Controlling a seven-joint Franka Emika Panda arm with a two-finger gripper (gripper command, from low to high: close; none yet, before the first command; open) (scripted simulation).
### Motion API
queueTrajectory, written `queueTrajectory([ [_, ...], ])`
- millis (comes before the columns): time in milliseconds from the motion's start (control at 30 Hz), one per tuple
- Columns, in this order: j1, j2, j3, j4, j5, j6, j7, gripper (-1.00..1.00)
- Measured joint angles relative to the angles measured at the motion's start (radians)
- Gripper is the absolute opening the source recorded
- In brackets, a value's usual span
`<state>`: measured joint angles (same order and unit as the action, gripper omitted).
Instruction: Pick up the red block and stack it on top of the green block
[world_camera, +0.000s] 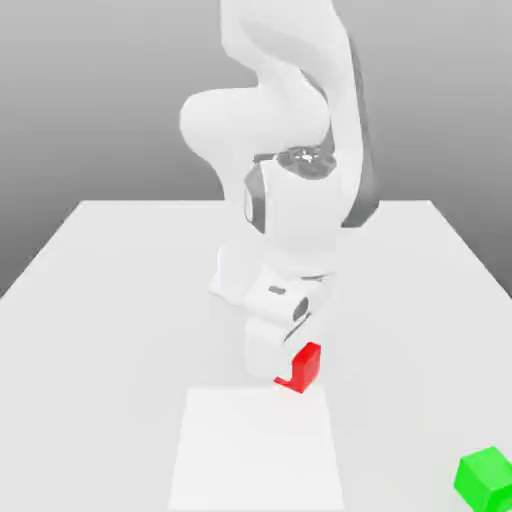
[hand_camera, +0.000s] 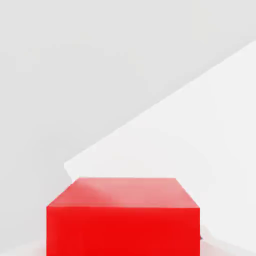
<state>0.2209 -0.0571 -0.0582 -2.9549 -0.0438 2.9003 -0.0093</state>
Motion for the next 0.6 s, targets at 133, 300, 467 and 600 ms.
queueTrajectory([
  [133, 0.006, -0.072, -0.005, -0.018, 0.01, -0.057, -0.012, -1.0],
  [300, 0.092, -0.021, 0.024, 0.114, 0.158, -0.132, -0.07, -1.0],
  [467, 0.164, 0.067, 0.054, 0.28, 0.218, -0.209, -0.063, -1.0],
  [600, 0.195, 0.142, 0.068, 0.411, 0.201, -0.266, -0.014, -1.0],
])
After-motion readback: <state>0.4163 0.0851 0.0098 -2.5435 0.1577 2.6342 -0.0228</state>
